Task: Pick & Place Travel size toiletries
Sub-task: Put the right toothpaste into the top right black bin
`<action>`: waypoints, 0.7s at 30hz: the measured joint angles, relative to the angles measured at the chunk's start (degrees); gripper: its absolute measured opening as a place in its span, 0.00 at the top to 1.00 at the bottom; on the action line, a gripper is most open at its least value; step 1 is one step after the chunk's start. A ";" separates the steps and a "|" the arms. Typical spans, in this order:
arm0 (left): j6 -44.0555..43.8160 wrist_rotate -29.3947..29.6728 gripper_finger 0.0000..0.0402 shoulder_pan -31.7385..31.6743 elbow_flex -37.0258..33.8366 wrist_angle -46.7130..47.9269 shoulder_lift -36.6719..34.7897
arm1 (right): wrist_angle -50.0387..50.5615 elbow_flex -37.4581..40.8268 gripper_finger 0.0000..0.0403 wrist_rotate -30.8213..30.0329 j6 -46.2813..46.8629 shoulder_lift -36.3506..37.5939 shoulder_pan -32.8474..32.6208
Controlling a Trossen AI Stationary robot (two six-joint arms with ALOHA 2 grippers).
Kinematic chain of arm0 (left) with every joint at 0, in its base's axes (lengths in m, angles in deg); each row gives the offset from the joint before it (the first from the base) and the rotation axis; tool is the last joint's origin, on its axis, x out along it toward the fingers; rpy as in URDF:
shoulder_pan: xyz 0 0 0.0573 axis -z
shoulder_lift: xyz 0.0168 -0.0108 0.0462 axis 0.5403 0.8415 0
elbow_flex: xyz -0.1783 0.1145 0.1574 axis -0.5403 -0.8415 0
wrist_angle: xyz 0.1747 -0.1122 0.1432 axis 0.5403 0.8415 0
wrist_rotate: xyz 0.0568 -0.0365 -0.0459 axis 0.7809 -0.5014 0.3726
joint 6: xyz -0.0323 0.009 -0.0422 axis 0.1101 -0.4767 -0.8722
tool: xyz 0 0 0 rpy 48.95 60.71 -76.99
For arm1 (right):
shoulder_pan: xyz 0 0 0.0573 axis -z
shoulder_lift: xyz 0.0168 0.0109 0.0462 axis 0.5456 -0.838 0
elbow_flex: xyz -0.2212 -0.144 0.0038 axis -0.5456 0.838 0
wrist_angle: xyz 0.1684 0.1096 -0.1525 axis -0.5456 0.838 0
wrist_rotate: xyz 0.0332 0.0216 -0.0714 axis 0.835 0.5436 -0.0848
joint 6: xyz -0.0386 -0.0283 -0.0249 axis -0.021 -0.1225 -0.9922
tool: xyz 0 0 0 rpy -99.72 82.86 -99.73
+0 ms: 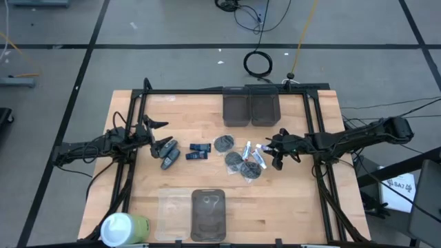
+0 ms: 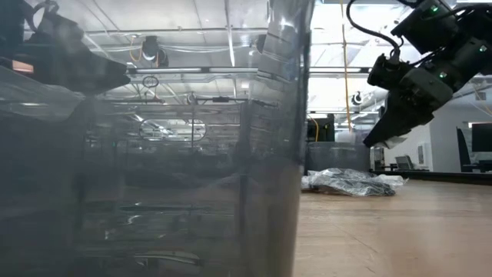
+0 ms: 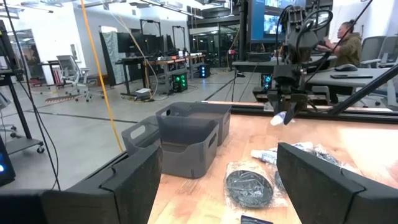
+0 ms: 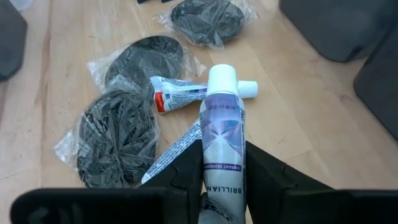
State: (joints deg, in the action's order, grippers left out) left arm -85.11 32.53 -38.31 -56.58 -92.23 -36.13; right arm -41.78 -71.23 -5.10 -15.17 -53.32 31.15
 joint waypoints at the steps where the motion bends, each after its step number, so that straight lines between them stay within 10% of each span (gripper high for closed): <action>1: 0.00 0.00 0.23 0.02 0.00 0.02 0.00 | 0.33 0.00 0.79 0.00 -0.01 0.55 0.00; 21: 0.00 0.00 0.23 0.00 0.00 0.02 0.00 | 3.37 0.00 0.79 -0.26 -1.95 7.18 0.00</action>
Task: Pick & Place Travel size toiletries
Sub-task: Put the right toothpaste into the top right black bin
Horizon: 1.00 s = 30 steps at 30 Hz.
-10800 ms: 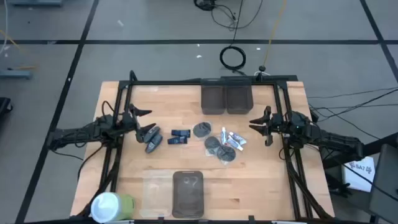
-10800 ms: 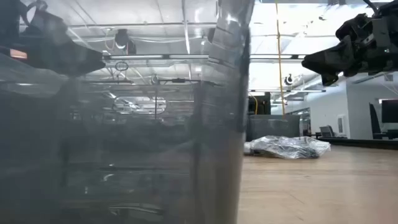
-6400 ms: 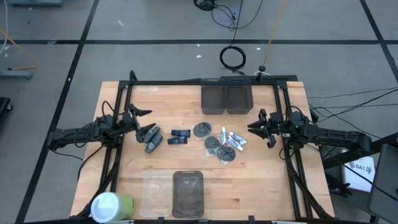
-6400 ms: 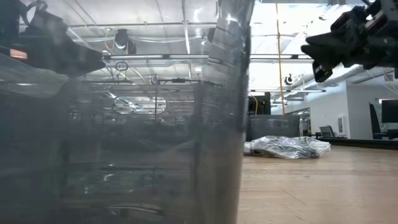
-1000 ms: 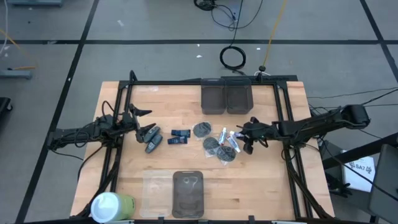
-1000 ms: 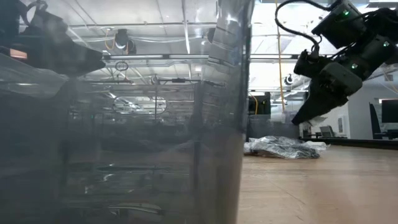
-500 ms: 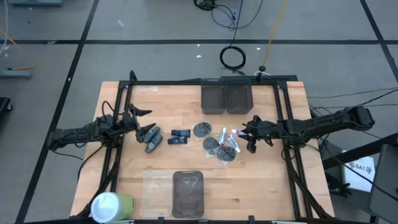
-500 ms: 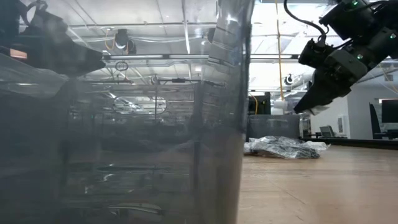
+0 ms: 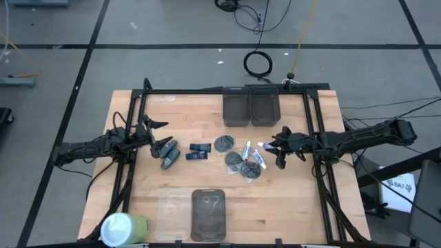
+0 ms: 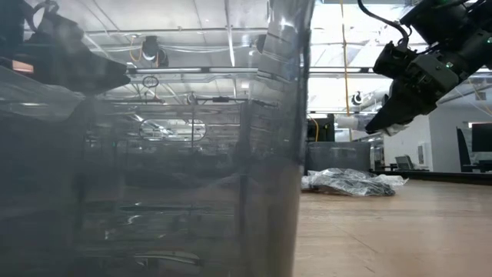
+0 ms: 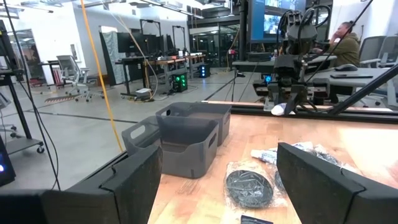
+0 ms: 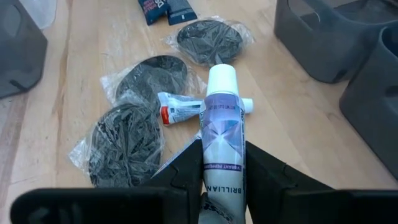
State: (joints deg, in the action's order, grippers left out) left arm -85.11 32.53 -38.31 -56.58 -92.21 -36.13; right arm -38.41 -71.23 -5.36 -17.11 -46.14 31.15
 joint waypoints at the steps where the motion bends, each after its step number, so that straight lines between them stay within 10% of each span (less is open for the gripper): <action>1: 0.00 0.02 0.23 0.01 0.00 -0.01 0.00 | 0.12 0.00 0.79 -0.02 0.00 0.25 0.00; 30: 0.00 0.02 0.23 0.00 0.00 0.00 0.00 | -0.97 0.00 0.79 -5.94 -2.16 2.46 11.20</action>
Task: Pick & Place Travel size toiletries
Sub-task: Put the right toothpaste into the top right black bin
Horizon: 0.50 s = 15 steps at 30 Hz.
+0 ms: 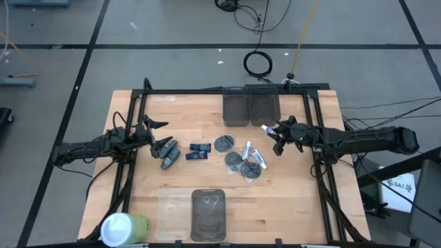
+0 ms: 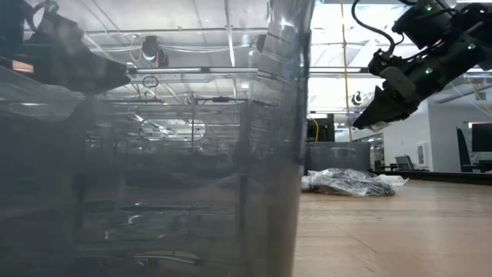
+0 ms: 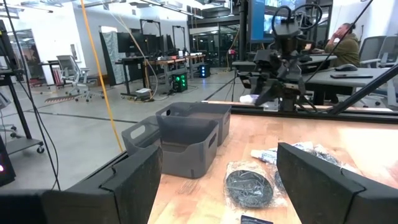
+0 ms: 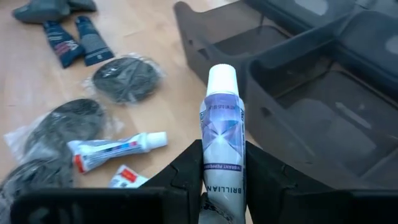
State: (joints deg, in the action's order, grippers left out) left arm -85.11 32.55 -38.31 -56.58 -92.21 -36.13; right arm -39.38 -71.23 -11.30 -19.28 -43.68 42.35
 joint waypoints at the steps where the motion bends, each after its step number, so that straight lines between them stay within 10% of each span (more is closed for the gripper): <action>1: 0.00 -0.02 0.23 0.01 0.00 -0.02 0.00 | 0.00 0.00 0.79 0.02 -0.17 0.00 0.55; 15: 0.00 -0.01 0.23 0.01 0.00 -0.01 0.00 | 0.00 0.00 0.79 0.06 -0.39 0.00 8.48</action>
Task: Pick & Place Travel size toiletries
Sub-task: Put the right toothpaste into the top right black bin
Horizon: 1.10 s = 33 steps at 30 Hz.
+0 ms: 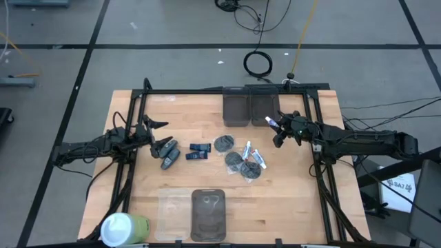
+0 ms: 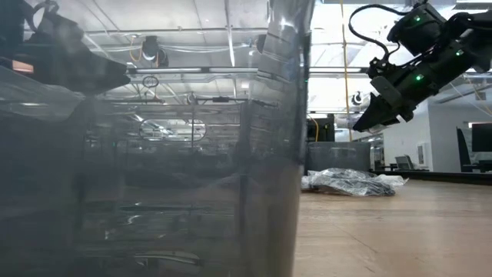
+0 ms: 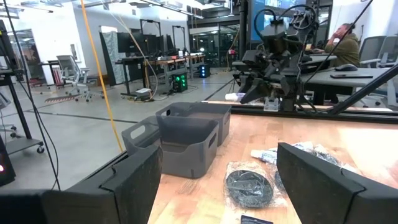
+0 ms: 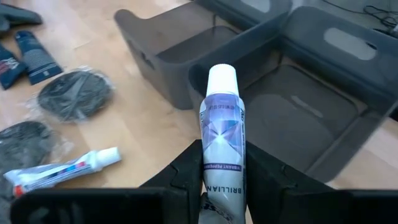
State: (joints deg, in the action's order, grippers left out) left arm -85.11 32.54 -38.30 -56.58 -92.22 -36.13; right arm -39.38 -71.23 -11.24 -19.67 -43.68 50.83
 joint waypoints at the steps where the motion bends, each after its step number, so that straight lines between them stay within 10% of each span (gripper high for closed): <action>1: -0.02 -0.01 0.23 -0.01 0.00 -0.01 0.00 | 0.00 0.00 0.79 0.00 -0.01 0.00 0.45; 33: 0.00 -0.01 0.23 0.01 0.00 -0.01 0.00 | -17.70 -5.63 0.79 15.37 -5.58 -11.72 17.29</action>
State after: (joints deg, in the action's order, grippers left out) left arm -85.11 32.53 -38.29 -56.58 -92.23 -36.13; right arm -57.08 -76.85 4.13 -25.25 -55.41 68.12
